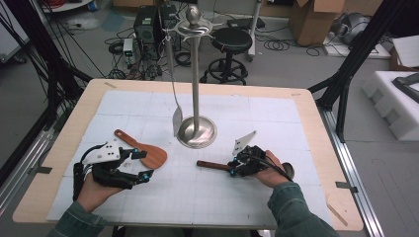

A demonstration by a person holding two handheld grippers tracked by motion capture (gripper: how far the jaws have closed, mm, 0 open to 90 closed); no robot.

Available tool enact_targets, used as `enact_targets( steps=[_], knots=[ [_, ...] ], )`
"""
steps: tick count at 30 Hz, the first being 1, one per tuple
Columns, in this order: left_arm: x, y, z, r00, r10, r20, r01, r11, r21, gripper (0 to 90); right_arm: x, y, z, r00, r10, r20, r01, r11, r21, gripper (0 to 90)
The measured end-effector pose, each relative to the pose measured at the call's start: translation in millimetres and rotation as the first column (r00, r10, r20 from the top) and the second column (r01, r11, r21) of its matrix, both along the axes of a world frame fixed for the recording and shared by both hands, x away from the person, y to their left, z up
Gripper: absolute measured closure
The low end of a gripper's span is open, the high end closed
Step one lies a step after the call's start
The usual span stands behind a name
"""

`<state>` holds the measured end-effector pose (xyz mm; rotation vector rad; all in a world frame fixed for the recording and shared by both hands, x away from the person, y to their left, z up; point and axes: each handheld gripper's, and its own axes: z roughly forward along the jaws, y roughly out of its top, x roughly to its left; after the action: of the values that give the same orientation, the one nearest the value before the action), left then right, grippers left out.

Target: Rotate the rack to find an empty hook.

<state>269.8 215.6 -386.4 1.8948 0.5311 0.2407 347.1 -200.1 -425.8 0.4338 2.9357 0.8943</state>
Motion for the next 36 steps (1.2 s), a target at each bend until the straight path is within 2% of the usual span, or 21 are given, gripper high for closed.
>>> enact_targets(
  steps=[5, 10, 24, 31, 36],
  knots=[
    [-0.4, 0.1, 0.2, 1.0000, 0.002, 0.001, -0.002, 1.0000, 0.000, 30.4, -0.8, 1.1, 0.9, 0.9992, 0.023, -0.033, -0.023, 0.9997, 0.005, 73.7],
    [-0.7, -0.6, 0.3, 1.0000, -0.007, 0.002, 0.007, 1.0000, 0.004, 30.7, -4.2, 2.9, 2.2, 0.9983, 0.039, -0.042, -0.039, 0.9992, 0.004, 73.7],
    [-0.9, -7.8, 0.0, 0.9995, -0.030, -0.008, 0.030, 0.9995, 0.001, 31.5, -15.4, 2.8, 16.2, 0.9990, 0.046, -0.004, -0.045, 0.9956, 0.083, 73.7],
    [-0.4, -10.7, -0.1, 0.9993, -0.037, -0.010, 0.037, 0.9993, 0.001, 31.6, -19.2, 5.1, 21.9, 0.9983, 0.056, 0.017, -0.058, 0.9875, 0.146, 73.6],
    [0.7, -18.3, -1.6, 0.9982, -0.057, -0.017, 0.057, 0.9984, 0.005, 32.4, -22.3, 7.9, 25.3, 0.9973, 0.071, 0.020, -0.074, 0.9822, 0.173, 73.6]
  ],
)
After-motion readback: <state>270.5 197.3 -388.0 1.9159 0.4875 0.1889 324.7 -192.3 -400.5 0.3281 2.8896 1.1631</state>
